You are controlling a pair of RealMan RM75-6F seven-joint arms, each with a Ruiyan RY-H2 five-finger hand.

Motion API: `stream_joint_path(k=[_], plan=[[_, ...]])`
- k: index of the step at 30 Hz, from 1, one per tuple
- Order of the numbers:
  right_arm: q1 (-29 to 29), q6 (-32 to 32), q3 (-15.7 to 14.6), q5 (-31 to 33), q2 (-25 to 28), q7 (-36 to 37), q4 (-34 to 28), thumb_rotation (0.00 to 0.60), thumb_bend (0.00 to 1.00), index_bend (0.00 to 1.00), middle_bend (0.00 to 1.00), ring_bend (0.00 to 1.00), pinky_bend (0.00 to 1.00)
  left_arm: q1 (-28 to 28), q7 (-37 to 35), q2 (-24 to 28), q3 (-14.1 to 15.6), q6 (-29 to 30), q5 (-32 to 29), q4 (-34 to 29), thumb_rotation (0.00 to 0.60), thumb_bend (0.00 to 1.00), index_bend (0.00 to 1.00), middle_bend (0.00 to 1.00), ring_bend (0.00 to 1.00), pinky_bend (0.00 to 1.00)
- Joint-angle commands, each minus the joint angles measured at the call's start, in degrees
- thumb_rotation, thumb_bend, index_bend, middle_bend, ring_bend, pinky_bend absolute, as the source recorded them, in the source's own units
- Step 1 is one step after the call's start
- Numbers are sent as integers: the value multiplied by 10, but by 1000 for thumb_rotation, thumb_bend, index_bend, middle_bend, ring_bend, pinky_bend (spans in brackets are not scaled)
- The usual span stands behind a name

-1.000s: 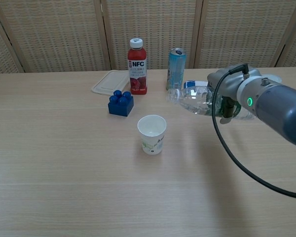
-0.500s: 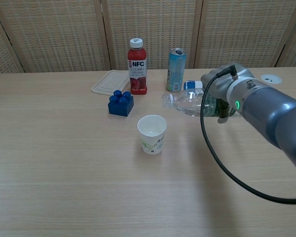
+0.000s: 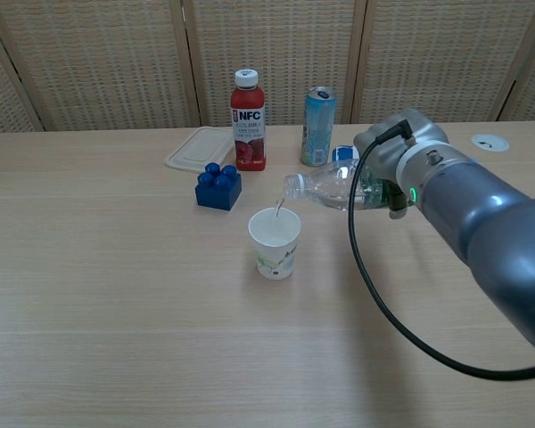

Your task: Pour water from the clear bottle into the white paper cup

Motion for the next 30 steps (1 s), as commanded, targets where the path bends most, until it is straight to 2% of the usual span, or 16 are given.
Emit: stream_joint_path(k=[1,12,22,30], plan=[[1,2,-3,-4,-2,-3,4,600,543,581,623,487,635,0,0,0,0,0,0,0,600,52,0,0,0,0],[1,6,0,-7,-10,-13,14,600,543,581,623,487,635,-1,5,-3,0,-1,-3,1,600,52,0,0,0,0],[-9,-9,0,-18,-4,14,18,600,543,581,624,487,635,-2,5,-2,-1,0,-3,1,600,53,0,0,0,0],[-49,-67,23,-61,24,177,10,600,543,581,625,487,635,-2,3,-2,0,-1,-4,2,600,52,0,0,0,0]])
